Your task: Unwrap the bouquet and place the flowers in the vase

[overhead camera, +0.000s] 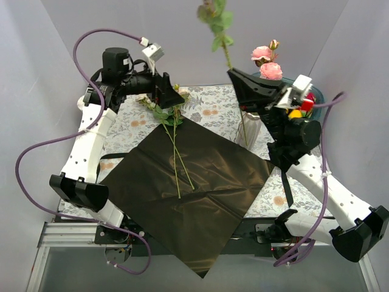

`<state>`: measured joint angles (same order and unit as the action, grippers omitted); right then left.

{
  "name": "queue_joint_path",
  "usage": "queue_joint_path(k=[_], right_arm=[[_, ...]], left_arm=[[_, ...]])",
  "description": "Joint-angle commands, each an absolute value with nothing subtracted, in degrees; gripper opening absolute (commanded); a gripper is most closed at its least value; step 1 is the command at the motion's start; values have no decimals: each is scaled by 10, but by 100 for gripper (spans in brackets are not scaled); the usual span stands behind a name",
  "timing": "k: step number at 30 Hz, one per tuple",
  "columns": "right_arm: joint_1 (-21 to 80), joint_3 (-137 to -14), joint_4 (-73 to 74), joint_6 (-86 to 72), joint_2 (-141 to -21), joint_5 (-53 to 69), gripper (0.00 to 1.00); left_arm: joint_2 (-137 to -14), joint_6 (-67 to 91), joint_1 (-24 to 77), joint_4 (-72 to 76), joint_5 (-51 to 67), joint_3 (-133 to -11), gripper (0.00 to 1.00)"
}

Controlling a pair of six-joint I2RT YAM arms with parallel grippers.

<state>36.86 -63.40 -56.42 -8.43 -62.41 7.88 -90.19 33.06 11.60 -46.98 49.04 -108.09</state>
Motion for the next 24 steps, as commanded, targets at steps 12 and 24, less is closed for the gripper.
queue_joint_path(k=[12, 24], right_arm=[[430, -584, -431, -170, -662, 134, 1], [448, -615, -465, -163, -729, 112, 1]], left_arm=[[-906, 442, 181, -393, 412, -1174, 97], [-898, 445, 199, -406, 427, -1175, 97]])
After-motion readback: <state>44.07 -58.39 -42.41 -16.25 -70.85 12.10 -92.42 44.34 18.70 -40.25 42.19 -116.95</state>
